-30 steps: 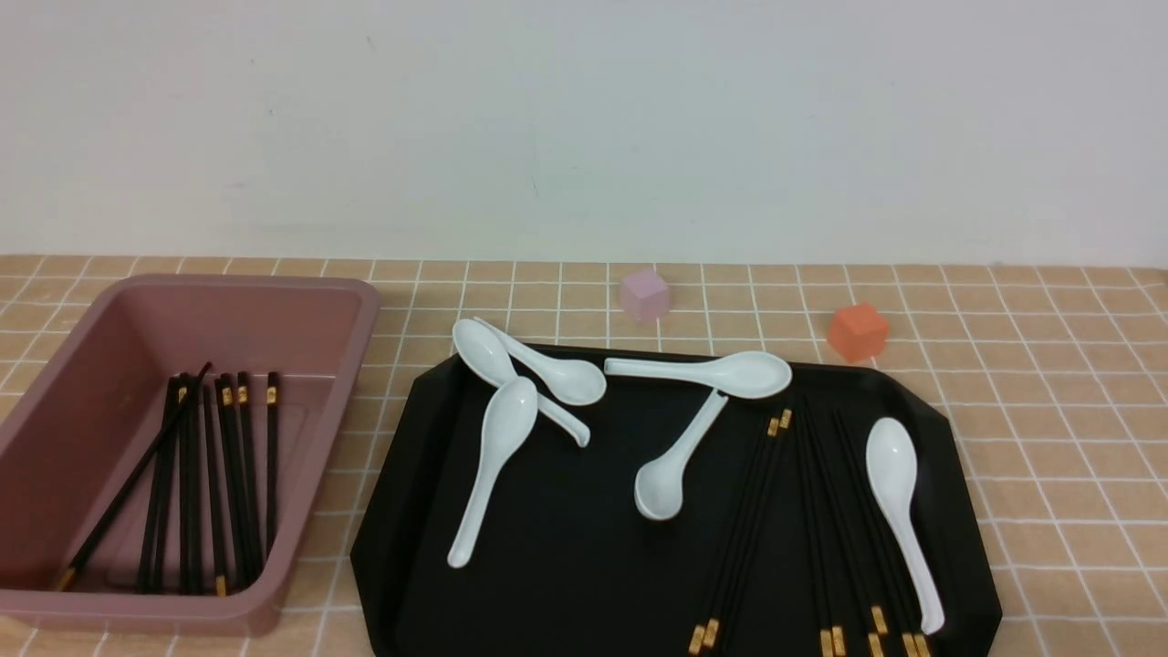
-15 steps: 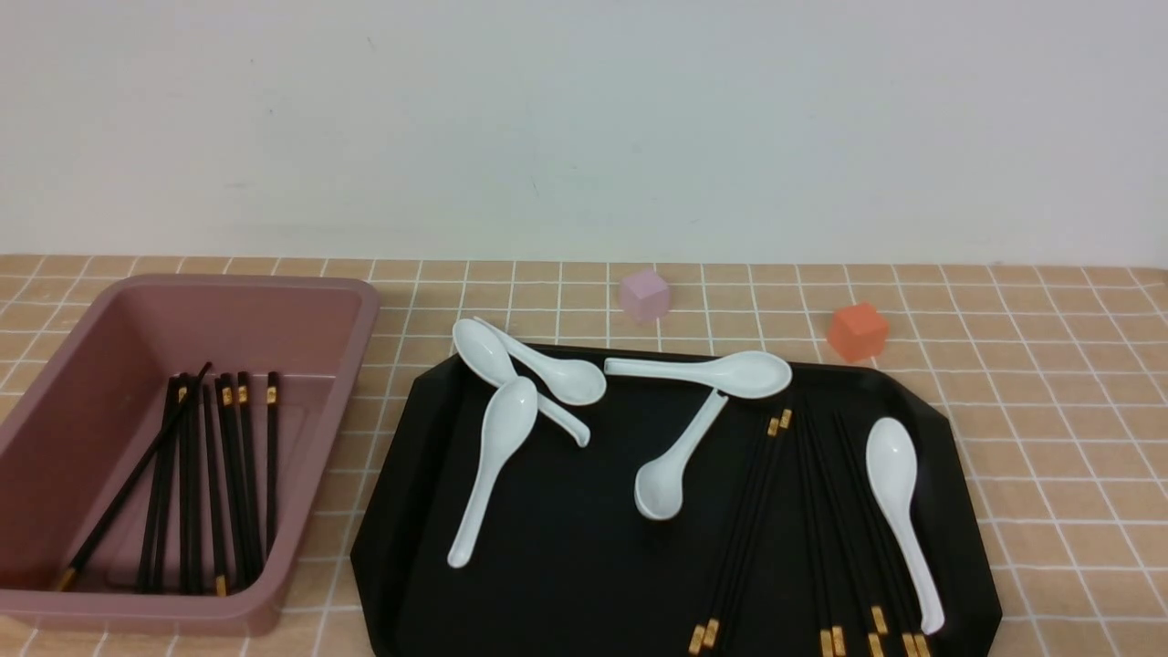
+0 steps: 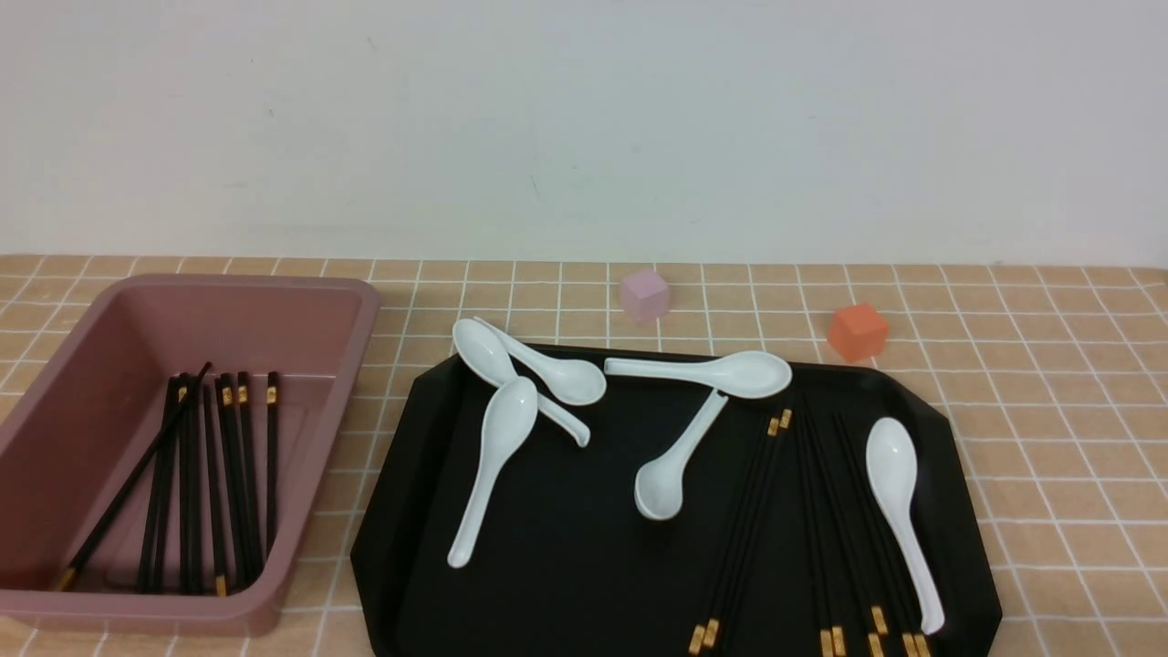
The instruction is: On brown tablecloth take chopsticks from black tray and put them in box.
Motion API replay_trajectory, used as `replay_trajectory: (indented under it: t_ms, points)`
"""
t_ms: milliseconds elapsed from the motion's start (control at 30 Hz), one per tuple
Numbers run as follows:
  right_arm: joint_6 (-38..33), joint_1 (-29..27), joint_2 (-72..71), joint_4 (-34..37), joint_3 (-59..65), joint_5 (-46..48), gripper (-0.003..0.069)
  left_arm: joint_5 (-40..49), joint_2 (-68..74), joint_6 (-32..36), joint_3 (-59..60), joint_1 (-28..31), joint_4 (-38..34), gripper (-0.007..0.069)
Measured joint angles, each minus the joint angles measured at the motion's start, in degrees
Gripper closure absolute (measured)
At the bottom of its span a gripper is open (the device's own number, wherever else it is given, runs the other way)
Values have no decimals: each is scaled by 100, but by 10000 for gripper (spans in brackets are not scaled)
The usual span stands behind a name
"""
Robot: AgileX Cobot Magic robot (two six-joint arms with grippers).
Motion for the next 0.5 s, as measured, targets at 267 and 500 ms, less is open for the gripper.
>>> replay_trajectory:
  t_ms: [267, 500]
  points:
    - [0, 0, 0, 0, 0, 0, 419, 0, 0, 0, 0, 2, 13, 595]
    - [0, 0, 0, 0, 0, 0, 419, 0, 0, 0, 0, 2, 13, 595]
